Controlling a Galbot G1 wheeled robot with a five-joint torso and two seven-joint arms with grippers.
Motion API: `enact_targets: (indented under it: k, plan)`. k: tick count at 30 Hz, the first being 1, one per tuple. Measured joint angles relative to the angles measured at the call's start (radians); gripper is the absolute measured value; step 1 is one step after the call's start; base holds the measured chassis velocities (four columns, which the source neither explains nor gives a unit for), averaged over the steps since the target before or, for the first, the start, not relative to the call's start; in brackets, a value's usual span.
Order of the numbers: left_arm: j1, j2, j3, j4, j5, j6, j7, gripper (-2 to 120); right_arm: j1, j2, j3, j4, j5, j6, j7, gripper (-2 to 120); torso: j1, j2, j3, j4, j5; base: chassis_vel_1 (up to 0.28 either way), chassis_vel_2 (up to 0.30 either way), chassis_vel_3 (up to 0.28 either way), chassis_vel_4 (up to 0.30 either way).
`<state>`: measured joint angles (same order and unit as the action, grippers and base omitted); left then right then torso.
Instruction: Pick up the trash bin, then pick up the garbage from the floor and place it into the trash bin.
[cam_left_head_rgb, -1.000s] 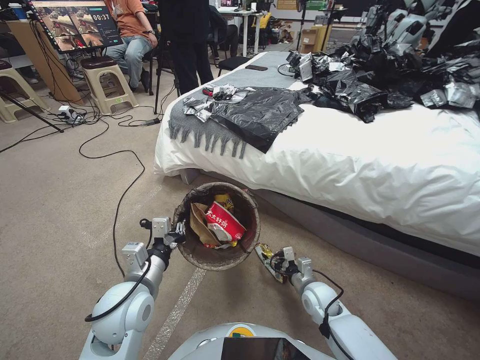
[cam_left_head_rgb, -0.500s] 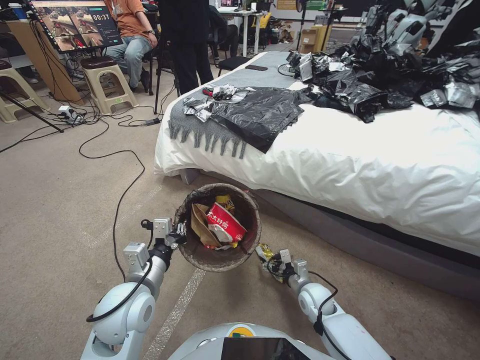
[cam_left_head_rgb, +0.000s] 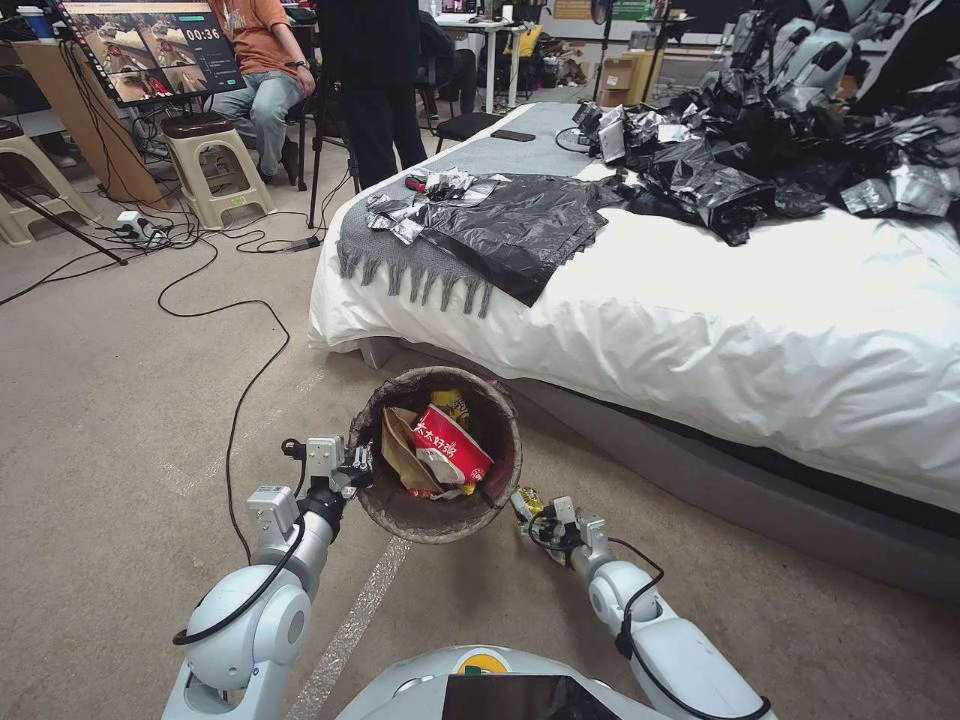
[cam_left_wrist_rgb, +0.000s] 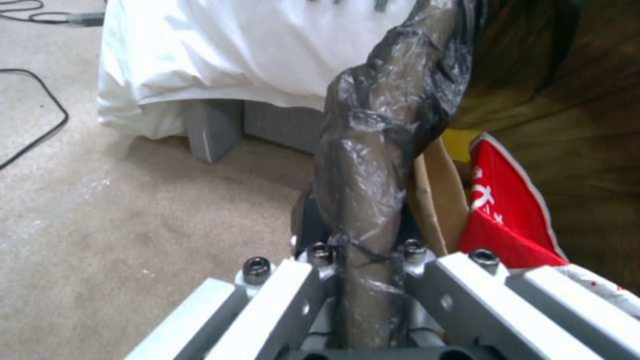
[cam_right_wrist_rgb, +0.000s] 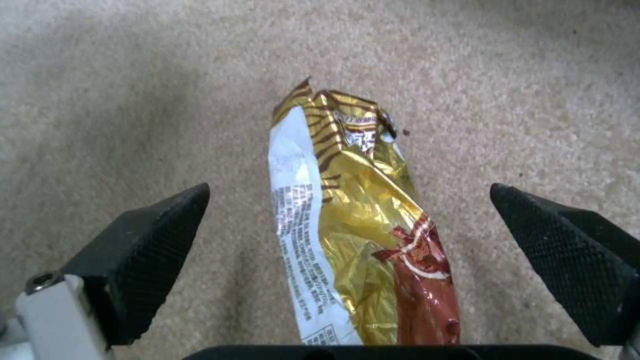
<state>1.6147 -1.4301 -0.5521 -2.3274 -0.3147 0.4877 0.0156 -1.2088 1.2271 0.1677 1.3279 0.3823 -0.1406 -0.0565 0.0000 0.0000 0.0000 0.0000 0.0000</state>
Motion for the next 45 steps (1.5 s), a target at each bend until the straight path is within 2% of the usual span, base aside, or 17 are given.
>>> enact_targets:
  k: [15, 18, 19, 21, 22, 24, 25, 27, 28, 30, 32, 34, 36, 39, 40, 42, 45]
  plan:
    - [0.002, -0.002, -0.006, -0.001, 0.0, -0.007, 0.0, 0, 0.012, 0.034, 0.009, -0.094, -0.062, 0.037, -0.024, 97, 0.0, 0.0, 0.0, 0.0, 0.0, 0.0, 0.0, 0.0, 0.0]
    - [0.0, -0.002, -0.007, -0.001, -0.001, -0.007, 0.0, 0, 0.009, 0.04, 0.015, -0.107, -0.076, 0.047, -0.033, 84, 0.0, 0.0, 0.0, -0.0001, 0.0, 0.0, 0.0, 0.0, 0.0]
    - [0.0, -0.002, -0.007, -0.001, -0.001, -0.007, 0.0, 0, 0.009, 0.04, 0.015, -0.107, -0.076, 0.047, -0.033, 84, 0.0, 0.0, 0.0, -0.0001, 0.0, 0.0, 0.0, 0.0, 0.0]
    - [0.0, -0.002, -0.006, -0.001, -0.001, -0.007, 0.0, 0, 0.009, 0.043, 0.02, -0.117, -0.084, 0.053, -0.038, 73, 0.0, 0.0, 0.0, -0.0001, 0.0, 0.0, 0.0, 0.0, 0.0]
    - [0.0, -0.002, -0.006, -0.001, -0.001, -0.007, 0.0, 0, 0.009, 0.043, 0.02, -0.117, -0.084, 0.053, -0.038, 73, 0.0, 0.0, 0.0, -0.0001, 0.0, 0.0, 0.0, 0.0, 0.0]
    - [-0.001, -0.002, -0.006, -0.001, -0.001, -0.007, 0.0, 0, 0.009, 0.044, 0.025, -0.123, -0.089, 0.059, -0.041, 63, 0.0, 0.0, 0.0, -0.0003, -0.0004, 0.0, 0.0, 0.0, 0.0]
    - [-0.001, -0.002, -0.006, -0.001, -0.001, -0.007, 0.0, 0, 0.009, 0.044, 0.025, -0.123, -0.089, 0.059, -0.041, 63, 0.0, 0.0, 0.0, -0.0003, -0.0004, 0.0, 0.0, 0.0, 0.0]
    - [-0.001, -0.001, -0.006, -0.002, -0.002, -0.007, 0.0, 0, 0.008, 0.043, 0.029, -0.126, -0.092, 0.064, -0.045, 52, 0.0, 0.0, 0.0, -0.0002, -0.0004, 0.0, 0.0, 0.0, 0.0]
    - [-0.001, -0.001, -0.006, -0.002, -0.002, -0.007, 0.0, 0, 0.008, 0.043, 0.029, -0.126, -0.092, 0.064, -0.045, 52, 0.0, 0.0, 0.0, -0.0002, -0.0004, 0.0, 0.0, 0.0, 0.0]
    - [0.0, -0.001, -0.005, -0.003, -0.002, -0.007, 0.0, 0, 0.005, 0.042, 0.032, -0.126, -0.095, 0.066, -0.046, 41, 0.0, 0.0, 0.0, -0.0002, -0.0002, 0.0, 0.0, 0.0, 0.0]
    - [0.0, -0.001, -0.004, -0.003, -0.002, -0.007, 0.0, 0, 0.005, 0.041, 0.032, -0.126, -0.095, 0.067, -0.046, 37, 0.0, 0.0, 0.0, -0.0001, -0.0003, 0.0, 0.0, 0.0, 0.0]
    - [0.0, -0.001, -0.002, -0.003, -0.002, -0.007, 0.0, 0, 0.004, 0.04, 0.034, -0.125, -0.096, 0.068, -0.048, 26, 0.0, 0.0, 0.0, 0.0, -0.0002, 0.0, 0.0, 0.0, 0.0]
    - [0.0, -0.001, -0.002, -0.003, -0.002, -0.007, 0.0, 0, 0.003, 0.04, 0.034, -0.125, -0.097, 0.068, -0.048, 24, 0.0, 0.0, 0.0, 0.0002, 0.0, 0.0, 0.0, 0.0, 0.0]
    - [0.0, 0.0, -0.002, -0.003, -0.001, -0.006, 0.0, 0, 0.002, 0.04, 0.037, -0.125, -0.098, 0.071, -0.049, 7, 0.0, 0.0, 0.0, 0.0002, 0.0003, 0.0, 0.0, 0.0, 0.0]
    - [0.0, 0.0, -0.002, -0.003, -0.001, -0.006, 0.0, 0, 0.002, 0.04, 0.037, -0.125, -0.098, 0.071, -0.049, 7, 0.0, 0.0, 0.0, 0.0002, 0.0003, 0.0, 0.0, 0.0, 0.0]
    - [-0.001, 0.001, -0.001, -0.002, -0.001, -0.006, 0.0, 0, 0.002, 0.039, 0.037, -0.125, -0.099, 0.072, -0.049, 0, 0.0, 0.0, 0.0, 0.0001, 0.0003, 0.0, 0.0, 0.0, 0.0]
    - [-0.001, 0.001, -0.001, -0.001, -0.001, -0.006, 0.0, 0, 0.003, 0.039, 0.037, -0.125, -0.101, 0.073, -0.05, 0, 0.0, 0.0, 0.0, 0.0, 0.0003, 0.0, 0.0, 0.0, 0.0]
